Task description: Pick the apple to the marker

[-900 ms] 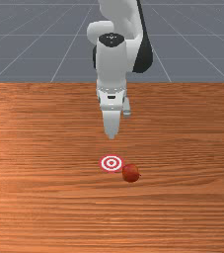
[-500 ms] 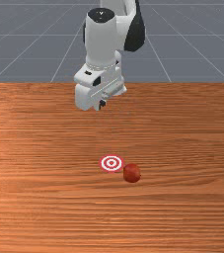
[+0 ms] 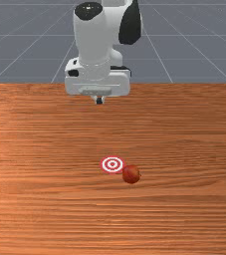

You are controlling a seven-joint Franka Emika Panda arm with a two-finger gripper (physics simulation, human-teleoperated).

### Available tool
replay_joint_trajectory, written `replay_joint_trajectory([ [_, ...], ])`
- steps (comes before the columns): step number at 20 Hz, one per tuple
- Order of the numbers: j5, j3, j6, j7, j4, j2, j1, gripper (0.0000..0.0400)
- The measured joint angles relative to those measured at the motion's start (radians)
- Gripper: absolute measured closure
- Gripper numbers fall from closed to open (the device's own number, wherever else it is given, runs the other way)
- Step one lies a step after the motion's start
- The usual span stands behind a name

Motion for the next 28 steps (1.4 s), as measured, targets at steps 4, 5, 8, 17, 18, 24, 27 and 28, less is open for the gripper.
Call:
replay_joint_trajectory([
  [4,0.024,0.012,0.071,0.056,0.032,0.057,0.015,0.0054],
  [5,0.034,0.023,0.097,0.066,0.040,0.077,0.022,0.0033],
  [8,0.053,0.058,0.185,0.080,0.066,0.150,0.056,0.0007],
  [17,0.032,0.088,0.212,0.118,0.417,0.508,0.101,0.0000],
  [18,0.031,0.085,0.211,0.123,0.445,0.537,0.098,0.0000],
  [24,0.029,0.081,0.225,0.133,0.491,0.621,0.093,0.0000],
  [27,0.028,0.081,0.229,0.135,0.493,0.661,0.093,0.0000],
  [28,0.028,0.081,0.229,0.137,0.492,0.668,0.093,0.0000],
])
